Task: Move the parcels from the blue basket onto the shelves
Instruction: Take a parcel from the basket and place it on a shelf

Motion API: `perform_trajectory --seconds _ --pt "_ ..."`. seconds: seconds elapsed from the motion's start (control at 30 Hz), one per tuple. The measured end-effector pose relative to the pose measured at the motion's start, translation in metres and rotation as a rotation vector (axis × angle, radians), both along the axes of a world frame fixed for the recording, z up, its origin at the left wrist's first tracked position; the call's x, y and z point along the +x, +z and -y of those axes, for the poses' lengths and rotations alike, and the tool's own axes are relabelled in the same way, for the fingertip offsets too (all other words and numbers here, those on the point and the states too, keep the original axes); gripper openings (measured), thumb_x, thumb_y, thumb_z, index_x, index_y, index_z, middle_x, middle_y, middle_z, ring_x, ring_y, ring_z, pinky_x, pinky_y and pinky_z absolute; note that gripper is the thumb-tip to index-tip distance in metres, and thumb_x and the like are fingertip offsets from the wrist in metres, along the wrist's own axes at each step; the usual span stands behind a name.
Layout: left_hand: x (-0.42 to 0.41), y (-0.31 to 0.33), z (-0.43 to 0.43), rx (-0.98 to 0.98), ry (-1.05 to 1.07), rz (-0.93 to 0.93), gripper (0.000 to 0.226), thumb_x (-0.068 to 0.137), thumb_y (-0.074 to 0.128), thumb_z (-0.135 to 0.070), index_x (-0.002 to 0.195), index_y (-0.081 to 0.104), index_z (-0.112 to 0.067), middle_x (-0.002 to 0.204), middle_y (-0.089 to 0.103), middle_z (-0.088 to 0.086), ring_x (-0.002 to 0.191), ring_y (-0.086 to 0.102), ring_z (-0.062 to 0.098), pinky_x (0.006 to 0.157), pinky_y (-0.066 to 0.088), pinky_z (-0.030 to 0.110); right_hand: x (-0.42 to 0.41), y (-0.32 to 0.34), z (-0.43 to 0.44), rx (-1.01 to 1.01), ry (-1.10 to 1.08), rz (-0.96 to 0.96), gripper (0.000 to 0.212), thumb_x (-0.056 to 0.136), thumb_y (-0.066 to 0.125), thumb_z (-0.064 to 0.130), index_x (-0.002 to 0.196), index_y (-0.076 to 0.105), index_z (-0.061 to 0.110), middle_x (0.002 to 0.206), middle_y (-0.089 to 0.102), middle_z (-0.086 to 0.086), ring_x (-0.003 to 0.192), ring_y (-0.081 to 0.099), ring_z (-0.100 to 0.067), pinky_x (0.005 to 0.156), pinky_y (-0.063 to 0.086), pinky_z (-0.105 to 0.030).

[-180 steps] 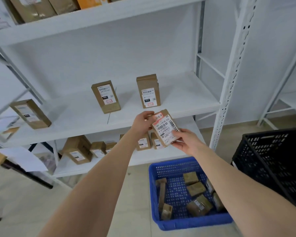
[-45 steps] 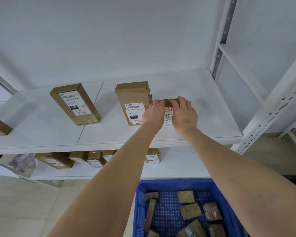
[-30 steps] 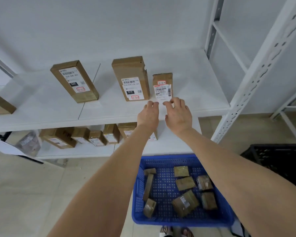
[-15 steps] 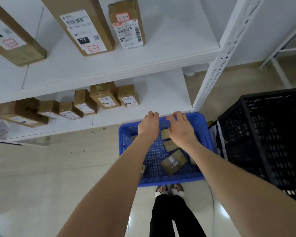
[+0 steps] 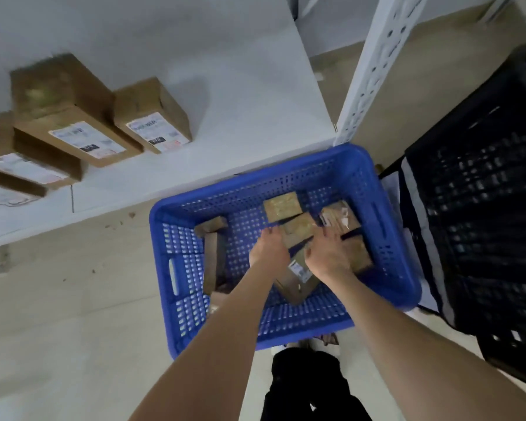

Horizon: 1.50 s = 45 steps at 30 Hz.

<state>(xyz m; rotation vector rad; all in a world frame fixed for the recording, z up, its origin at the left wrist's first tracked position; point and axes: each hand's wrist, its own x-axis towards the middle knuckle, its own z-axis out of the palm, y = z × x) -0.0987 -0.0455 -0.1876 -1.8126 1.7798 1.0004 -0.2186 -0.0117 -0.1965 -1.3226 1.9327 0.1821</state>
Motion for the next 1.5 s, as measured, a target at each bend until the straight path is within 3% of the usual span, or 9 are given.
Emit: perform_trajectory --seconds 0.4,0.57,0.67,0.77,0.97,1.1,1.2,1.33,1.5 --pt "0.018 -0.236 -0.040 0.322 0.326 0.001 0.046 0.097 0.043 -0.025 0.135 0.041 0.002 0.125 0.053 0.018 0.107 0.058 0.028 0.076 0.047 0.034 -0.016 -0.224 -0.011 0.296 -0.175 0.056 0.097 0.087 0.065 0.045 0.154 0.003 0.013 0.159 0.006 -0.013 0.141 0.026 -0.036 0.106 0.037 -0.043" --pt "0.021 -0.270 -0.052 0.344 0.526 -0.110 0.030 0.098 0.042 -0.019 0.069 0.041 -0.013 0.075 0.047 0.007 0.068 0.049 0.016 0.072 0.044 0.033 -0.016 -0.275 -0.010 0.377 -0.179 0.112 0.112 0.078 0.066 0.063 0.154 -0.002 0.017 0.160 0.006 -0.010 0.146 0.013 -0.033 0.116 0.024 -0.046" --pt "0.024 -0.272 -0.050 0.463 0.770 -0.188 0.023 0.094 0.057 -0.031 0.096 0.054 -0.008 0.103 0.057 0.012 0.092 0.060 0.027 0.065 0.054 0.039 -0.012 -0.291 -0.006 0.391 -0.251 0.169 0.103 0.078 0.067 0.060 0.154 0.011 0.019 0.158 0.017 -0.008 0.144 0.020 -0.029 0.114 0.028 -0.040" --pt "0.030 -0.267 -0.043 0.519 0.964 -0.276 0.037 0.084 0.071 -0.032 0.108 0.059 -0.007 0.097 0.062 0.010 0.086 0.063 0.024 0.066 0.056 0.036 -0.004 -0.289 0.000 0.443 -0.359 0.262 0.093 0.080 0.071 0.051 0.151 0.025 0.013 0.155 0.026 -0.009 0.137 0.035 -0.027 0.101 0.040 -0.031" --pt "0.047 -0.178 -0.011 0.260 0.788 -0.263 0.042 0.074 0.076 -0.046 0.096 0.065 -0.012 0.103 0.069 0.014 0.095 0.067 0.028 0.083 0.054 0.044 0.024 -0.200 0.008 0.312 -0.306 0.255 0.049 0.089 0.060 0.052 0.114 0.062 0.010 0.111 0.067 -0.010 0.097 0.065 -0.025 0.087 0.055 -0.038" --pt "0.061 -0.074 0.011 0.124 0.713 -0.299 0.025 0.074 0.078 -0.037 0.085 0.063 -0.020 0.095 0.064 0.005 0.099 0.065 0.026 0.086 0.052 0.040 0.030 -0.100 0.017 0.180 -0.256 0.254 0.045 0.092 0.053 0.042 0.126 0.055 0.013 0.123 0.060 -0.013 0.102 0.062 -0.029 0.080 0.053 -0.036" --pt "0.071 0.018 0.024 0.015 0.581 -0.322 0.041 0.076 0.077 -0.031 0.113 0.062 -0.023 0.101 0.059 -0.003 0.101 0.059 0.020 0.089 0.048 0.034 0.033 -0.017 0.027 0.111 -0.301 0.265 0.052 0.095 0.052 0.041 0.136 0.045 0.010 0.131 0.054 -0.015 0.109 0.059 -0.033 0.075 0.046 -0.032" --pt "0.088 0.129 0.033 -0.068 0.472 -0.380 0.045 0.074 0.076 -0.018 0.116 0.062 -0.023 0.107 0.061 -0.002 0.105 0.058 0.020 0.094 0.047 0.035 0.034 0.097 0.032 -0.005 -0.399 0.280 0.068 0.094 0.051 0.048 0.146 0.029 0.010 0.141 0.046 -0.018 0.125 0.049 -0.035 0.098 0.044 -0.041" --pt "0.104 0.256 0.037 -0.120 0.411 -0.446 0.058 0.058 0.073 -0.023 0.114 0.062 -0.029 0.116 0.062 0.003 0.109 0.057 0.023 0.096 0.049 0.040 0.025 0.226 0.035 -0.129 -0.579 0.338 0.086 0.083 0.045 0.065 0.147 0.031 0.010 0.146 0.039 -0.017 0.127 0.046 -0.036 0.099 0.041 -0.047"
